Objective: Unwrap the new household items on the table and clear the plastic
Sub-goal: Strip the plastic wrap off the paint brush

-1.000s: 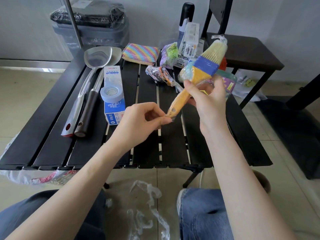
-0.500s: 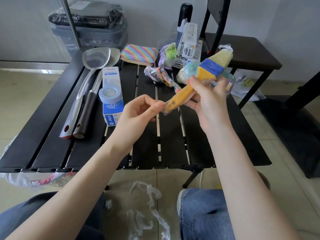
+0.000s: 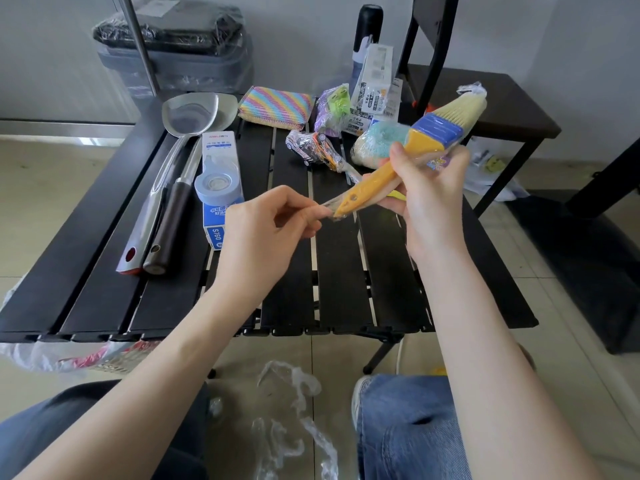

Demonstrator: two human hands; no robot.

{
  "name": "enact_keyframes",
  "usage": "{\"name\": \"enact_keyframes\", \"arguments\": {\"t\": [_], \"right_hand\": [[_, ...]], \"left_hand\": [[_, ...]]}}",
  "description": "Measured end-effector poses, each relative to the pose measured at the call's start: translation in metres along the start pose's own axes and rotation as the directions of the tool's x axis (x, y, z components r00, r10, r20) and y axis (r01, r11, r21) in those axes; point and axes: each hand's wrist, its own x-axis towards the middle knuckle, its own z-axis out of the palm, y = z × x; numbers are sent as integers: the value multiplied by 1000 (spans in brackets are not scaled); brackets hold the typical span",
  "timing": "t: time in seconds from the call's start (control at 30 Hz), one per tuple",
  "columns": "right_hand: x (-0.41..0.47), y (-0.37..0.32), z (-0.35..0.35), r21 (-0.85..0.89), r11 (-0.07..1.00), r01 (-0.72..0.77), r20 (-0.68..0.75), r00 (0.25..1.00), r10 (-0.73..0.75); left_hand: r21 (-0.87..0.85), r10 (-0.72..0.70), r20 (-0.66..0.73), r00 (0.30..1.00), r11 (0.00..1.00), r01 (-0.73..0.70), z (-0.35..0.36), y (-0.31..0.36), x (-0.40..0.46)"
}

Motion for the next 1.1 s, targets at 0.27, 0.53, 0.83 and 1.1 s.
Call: {"name": "enact_keyframes", "arguments": {"t": [0.27,0.53,0.83,1.1], "right_hand": [[-4,1,0,-7,998,62,-32,998,-63],[-10,12,12,-78,990,118,52,992,-114],[-23,12,21,-23,997,78,257,964,-70],[-11,-2,8,149,984,-96,326,944,43]], "left_hand": [[-3,94,105,990,996,-94,-1,0,3],[-402,-46,227,973,905,137,2,-6,5],[-95,-149,165,975,982,166,1,-2,13],[281,98,-89,991,957,-70,-35,-3,33]]}}
